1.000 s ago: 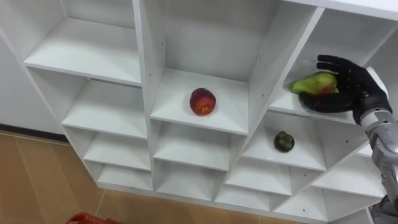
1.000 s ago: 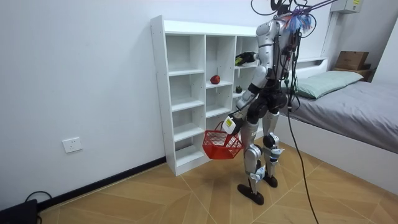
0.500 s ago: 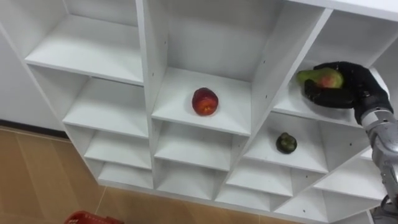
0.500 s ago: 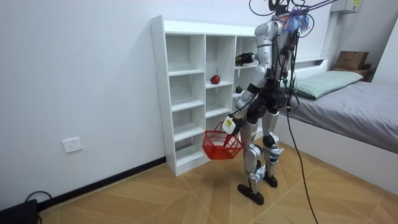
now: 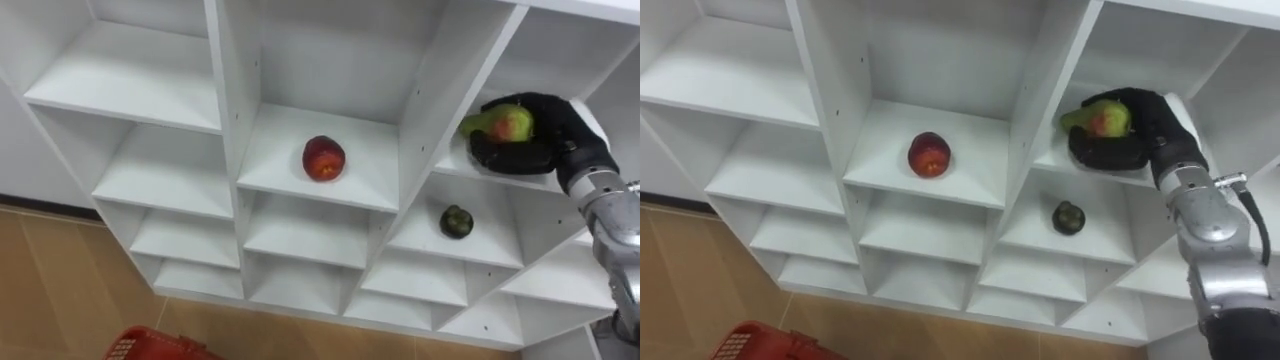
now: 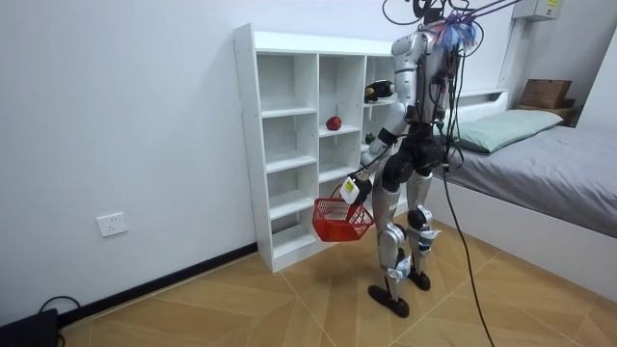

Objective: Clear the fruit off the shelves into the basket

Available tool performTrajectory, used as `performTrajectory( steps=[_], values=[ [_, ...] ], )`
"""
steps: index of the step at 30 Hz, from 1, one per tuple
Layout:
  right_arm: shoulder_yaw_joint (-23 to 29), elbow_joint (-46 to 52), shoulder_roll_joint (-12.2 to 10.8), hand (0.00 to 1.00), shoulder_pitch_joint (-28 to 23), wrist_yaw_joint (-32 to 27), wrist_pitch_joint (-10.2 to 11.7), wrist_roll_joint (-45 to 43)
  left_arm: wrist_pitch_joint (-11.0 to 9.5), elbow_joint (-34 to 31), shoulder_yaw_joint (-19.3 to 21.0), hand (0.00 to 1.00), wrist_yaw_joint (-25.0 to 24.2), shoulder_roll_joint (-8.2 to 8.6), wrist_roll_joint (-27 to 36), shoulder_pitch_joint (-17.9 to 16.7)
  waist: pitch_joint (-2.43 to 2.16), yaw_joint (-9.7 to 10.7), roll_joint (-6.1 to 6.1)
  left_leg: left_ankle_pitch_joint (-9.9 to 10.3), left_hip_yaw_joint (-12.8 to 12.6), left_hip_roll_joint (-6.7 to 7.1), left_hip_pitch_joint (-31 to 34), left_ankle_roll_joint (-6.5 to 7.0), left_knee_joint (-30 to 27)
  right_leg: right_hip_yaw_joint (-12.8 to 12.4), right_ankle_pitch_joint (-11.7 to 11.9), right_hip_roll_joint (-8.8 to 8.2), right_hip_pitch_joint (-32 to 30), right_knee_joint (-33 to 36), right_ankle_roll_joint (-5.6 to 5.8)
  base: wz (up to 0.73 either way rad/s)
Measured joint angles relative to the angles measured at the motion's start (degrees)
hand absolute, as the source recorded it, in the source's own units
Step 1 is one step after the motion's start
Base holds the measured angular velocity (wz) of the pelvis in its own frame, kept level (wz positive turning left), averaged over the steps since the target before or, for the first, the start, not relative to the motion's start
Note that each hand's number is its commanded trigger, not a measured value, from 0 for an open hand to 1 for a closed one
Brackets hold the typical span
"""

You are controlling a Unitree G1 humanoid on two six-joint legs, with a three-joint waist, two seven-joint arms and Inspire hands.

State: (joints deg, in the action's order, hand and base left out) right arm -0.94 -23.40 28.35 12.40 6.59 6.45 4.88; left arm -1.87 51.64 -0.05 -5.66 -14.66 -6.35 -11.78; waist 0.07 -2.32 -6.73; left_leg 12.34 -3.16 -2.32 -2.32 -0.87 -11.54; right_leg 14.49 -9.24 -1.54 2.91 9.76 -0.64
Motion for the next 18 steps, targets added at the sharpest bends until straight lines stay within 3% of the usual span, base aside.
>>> performTrajectory(
  steps=[14, 18],
  values=[
    [0.2, 21.0, -1.2, 1.0, -14.9, 5.5, -0.1, -4.0, -1.3, -1.1, -0.2, 1.0, 0.6, 1.39, 1.2, 1.0, -0.25, 2.2, 0.45, -0.1, -1.6, -0.13, -0.7, 0.07, 0.2, -0.6, 0.0, -0.06, -0.1, 0.2, 0.02, -0.03],
    [0.2, 26.8, -1.2, 1.0, -18.2, 5.9, -0.1, -4.9, -2.3, -1.3, -0.9, 1.0, 2.1, 1.79, 1.2, 1.2, -0.11, 2.6, 0.64, -0.1, -2.9, -0.26, -1.4, 0.08, 0.8, -2.6, 0.1, 0.2, -0.1, 0.5, 0.02, -0.17]
  ],
)
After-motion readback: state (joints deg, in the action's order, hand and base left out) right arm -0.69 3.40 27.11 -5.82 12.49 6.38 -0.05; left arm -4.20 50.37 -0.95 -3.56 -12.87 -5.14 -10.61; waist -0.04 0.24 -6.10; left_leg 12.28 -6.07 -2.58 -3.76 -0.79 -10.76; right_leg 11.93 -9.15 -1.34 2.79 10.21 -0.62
